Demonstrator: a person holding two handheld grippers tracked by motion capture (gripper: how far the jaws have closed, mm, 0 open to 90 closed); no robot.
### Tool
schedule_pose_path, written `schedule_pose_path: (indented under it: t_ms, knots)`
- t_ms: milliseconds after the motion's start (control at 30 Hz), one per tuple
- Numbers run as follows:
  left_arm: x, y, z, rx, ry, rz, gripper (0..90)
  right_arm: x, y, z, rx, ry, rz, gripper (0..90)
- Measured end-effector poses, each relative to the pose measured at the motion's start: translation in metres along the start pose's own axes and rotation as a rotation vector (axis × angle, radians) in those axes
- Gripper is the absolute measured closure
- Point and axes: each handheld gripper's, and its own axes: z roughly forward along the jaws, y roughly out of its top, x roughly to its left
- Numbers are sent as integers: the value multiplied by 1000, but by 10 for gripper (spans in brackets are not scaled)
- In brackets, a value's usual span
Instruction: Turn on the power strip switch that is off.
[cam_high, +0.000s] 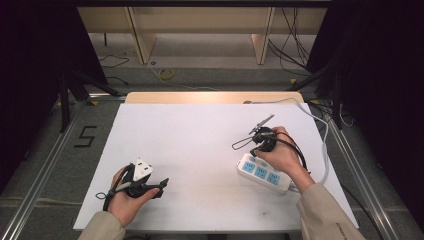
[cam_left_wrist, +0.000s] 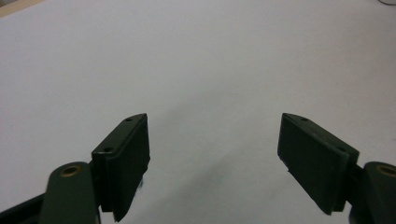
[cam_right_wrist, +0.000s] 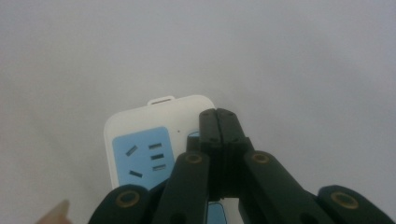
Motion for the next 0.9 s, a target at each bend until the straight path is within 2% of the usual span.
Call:
schedule_pose_path:
  t_ms: [600, 900]
  knots:
    - [1, 0, 0, -1, -2, -2, 249, 2, 0, 6, 14, -8, -14, 900]
    - [1, 0, 1, 1, -2, 0, 249, 6, 2, 2, 10, -8, -25, 900]
